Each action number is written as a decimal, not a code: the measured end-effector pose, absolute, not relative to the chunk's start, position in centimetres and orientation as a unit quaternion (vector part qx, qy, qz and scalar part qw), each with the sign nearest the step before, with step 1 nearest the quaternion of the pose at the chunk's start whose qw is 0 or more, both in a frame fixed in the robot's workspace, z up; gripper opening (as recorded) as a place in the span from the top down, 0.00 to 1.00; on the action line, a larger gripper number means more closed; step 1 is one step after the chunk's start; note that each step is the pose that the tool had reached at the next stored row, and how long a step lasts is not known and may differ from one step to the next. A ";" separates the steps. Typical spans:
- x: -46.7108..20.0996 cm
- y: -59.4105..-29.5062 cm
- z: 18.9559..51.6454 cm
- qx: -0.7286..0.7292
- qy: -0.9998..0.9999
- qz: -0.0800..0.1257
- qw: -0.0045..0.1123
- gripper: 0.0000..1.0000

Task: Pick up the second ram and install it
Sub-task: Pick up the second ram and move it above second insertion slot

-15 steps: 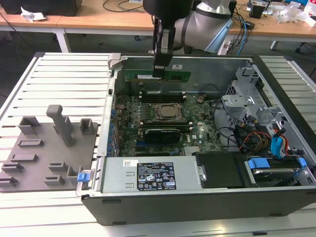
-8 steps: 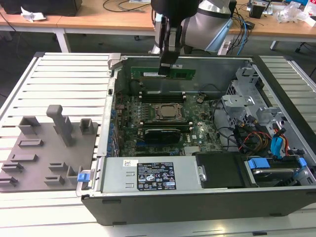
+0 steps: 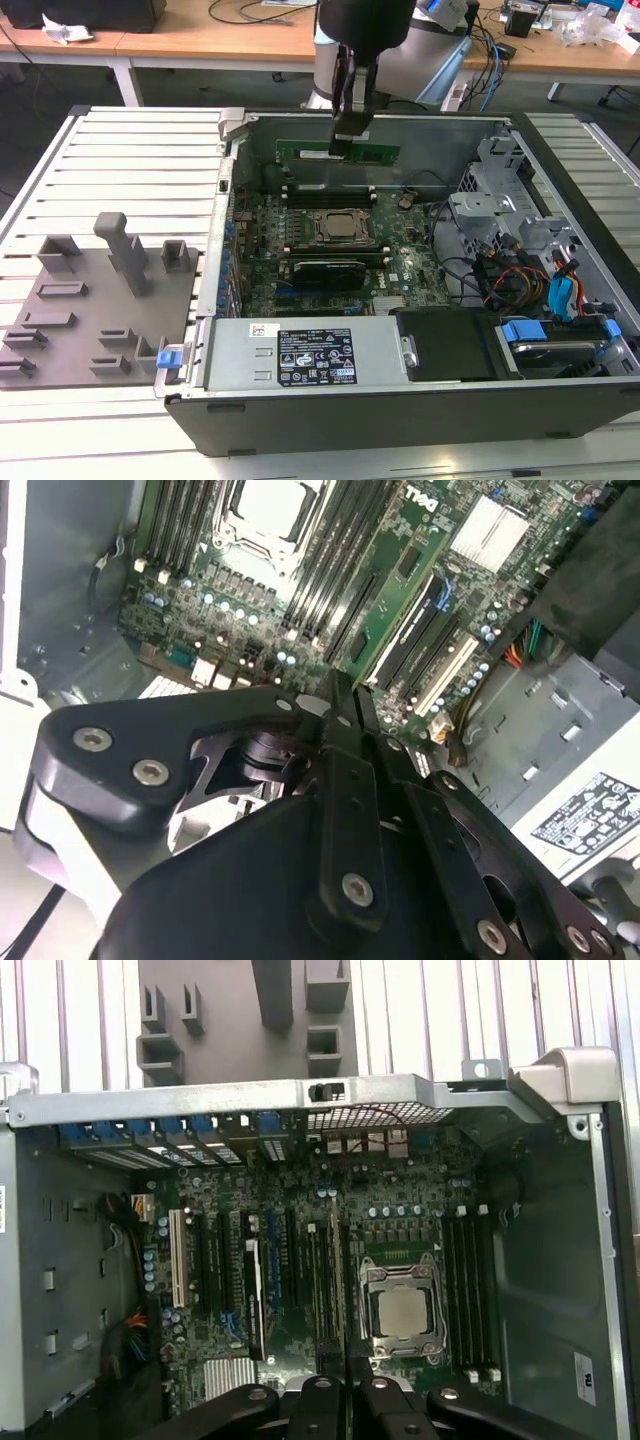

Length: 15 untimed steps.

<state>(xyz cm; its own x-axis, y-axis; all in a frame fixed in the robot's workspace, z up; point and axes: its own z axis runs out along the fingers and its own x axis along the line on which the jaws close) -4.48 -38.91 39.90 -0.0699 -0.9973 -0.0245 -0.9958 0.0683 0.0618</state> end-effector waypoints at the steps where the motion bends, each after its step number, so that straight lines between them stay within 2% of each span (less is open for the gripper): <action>1: -4.4 -38.9 39.7 0.682 -0.731 -0.031 0.012 0.87; 10: -4.4 -38.9 37.7 0.682 -0.731 -0.032 0.013 0.87; 15: -4.4 -38.9 37.7 0.682 -0.731 -0.032 0.013 0.87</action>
<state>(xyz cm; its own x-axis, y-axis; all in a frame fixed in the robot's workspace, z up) -4.41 -38.92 37.66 -0.0700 -0.9973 -0.0243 -0.9956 0.0683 0.0638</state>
